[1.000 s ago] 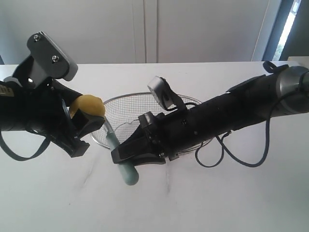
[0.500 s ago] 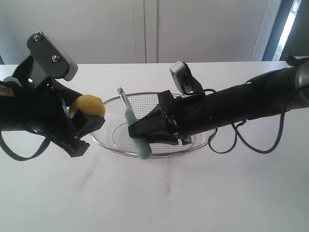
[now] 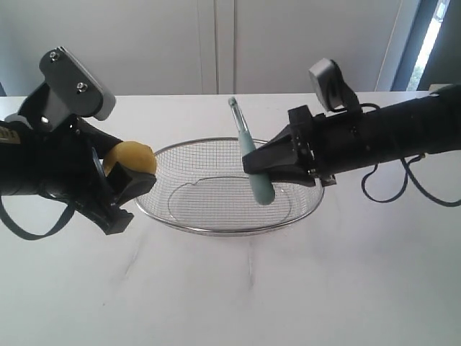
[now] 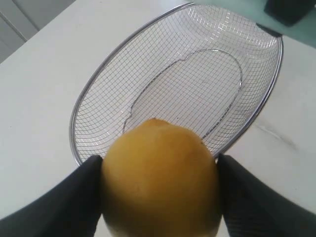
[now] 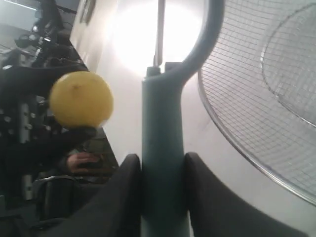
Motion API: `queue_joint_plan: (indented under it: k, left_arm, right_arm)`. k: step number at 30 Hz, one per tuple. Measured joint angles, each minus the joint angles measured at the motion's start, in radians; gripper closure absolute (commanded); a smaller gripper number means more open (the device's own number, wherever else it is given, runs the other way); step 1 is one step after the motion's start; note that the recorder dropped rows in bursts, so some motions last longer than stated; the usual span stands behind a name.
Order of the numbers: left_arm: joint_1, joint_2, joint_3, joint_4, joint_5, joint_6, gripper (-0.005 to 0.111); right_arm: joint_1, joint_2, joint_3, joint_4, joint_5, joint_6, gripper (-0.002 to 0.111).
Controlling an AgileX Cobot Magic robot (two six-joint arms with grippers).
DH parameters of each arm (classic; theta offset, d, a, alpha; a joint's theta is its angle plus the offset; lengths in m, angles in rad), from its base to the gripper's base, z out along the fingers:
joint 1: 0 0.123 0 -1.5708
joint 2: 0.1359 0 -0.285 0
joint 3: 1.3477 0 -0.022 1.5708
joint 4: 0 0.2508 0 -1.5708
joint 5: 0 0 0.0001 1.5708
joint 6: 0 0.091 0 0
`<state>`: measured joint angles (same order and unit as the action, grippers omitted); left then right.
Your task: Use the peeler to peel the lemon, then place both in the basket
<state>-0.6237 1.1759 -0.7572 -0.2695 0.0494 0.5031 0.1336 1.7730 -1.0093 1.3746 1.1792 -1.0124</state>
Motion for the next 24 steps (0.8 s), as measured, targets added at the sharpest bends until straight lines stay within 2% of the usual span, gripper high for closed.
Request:
queue_joint_plan:
  k: [4,16,24]
  left_arm:
    - [0.0,0.0,0.0,0.0,0.0,0.0,0.107]
    - [-0.002,0.0,0.0,0.0,0.002,-0.002,0.107]
    - [-0.002,0.0,0.0,-0.001,0.004,-0.051,0.107]
  right_arm:
    - [0.02,0.008,0.021,-0.056,-0.05,0.041,0.108]
    - [0.233,0.064,0.025,-0.058,-0.071,0.052,0.108]
    - [0.313,0.064,0.025,-0.052,-0.071,0.06,0.108]
